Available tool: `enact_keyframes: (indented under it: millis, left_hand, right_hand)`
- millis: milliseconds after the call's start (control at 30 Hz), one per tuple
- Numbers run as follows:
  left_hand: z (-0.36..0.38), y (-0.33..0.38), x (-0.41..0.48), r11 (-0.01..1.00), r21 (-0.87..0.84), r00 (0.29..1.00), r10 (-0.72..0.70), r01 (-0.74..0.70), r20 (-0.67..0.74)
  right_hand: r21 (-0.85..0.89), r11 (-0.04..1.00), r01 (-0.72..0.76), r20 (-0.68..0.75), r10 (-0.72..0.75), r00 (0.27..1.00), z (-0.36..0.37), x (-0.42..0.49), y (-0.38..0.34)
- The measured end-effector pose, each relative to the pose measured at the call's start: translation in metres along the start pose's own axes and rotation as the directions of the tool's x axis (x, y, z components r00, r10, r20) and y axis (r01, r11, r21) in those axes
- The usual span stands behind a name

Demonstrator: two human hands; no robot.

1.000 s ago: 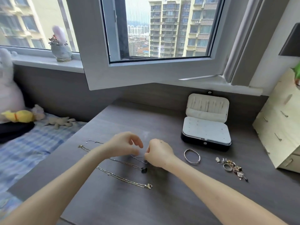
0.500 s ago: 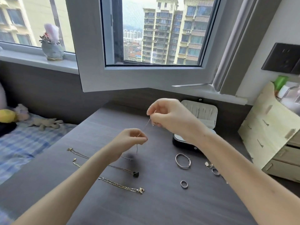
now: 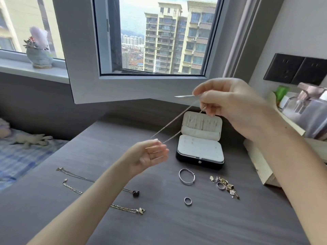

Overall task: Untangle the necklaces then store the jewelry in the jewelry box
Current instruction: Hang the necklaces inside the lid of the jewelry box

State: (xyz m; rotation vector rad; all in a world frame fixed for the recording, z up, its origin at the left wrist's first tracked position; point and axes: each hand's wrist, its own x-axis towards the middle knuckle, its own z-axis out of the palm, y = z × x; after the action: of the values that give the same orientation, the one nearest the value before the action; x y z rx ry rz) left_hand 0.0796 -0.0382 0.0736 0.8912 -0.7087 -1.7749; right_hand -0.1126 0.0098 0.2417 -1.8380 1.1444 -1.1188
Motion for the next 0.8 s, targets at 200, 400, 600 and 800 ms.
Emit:
enact_keyframes:
  millis: [200,400,600,800]
  left_hand:
    - [0.020,0.031,0.000,0.984,-0.181,1.000,-0.004,-0.001,-0.029]
    - [0.091,0.060,-0.005,0.710,0.674,0.975,0.207,-0.202,0.075]
    - [0.154,0.068,-0.009,0.338,0.909,0.970,0.103,-0.242,0.220]
    - [0.182,0.067,-0.007,0.232,0.932,0.957,-0.015,-0.280,0.291]
  right_hand:
    - [-0.134,0.973,-0.186,-0.061,0.180,0.982,-0.018,-0.028,0.064]
    - [-0.031,0.928,-0.372,0.007,0.372,0.928,-0.011,-0.050,0.125]
    - [-0.143,0.905,-0.402,0.025,0.409,0.912,-0.009,-0.053,0.145]
    - [-0.150,0.944,-0.294,0.019,0.300,0.954,-0.025,-0.030,0.122]
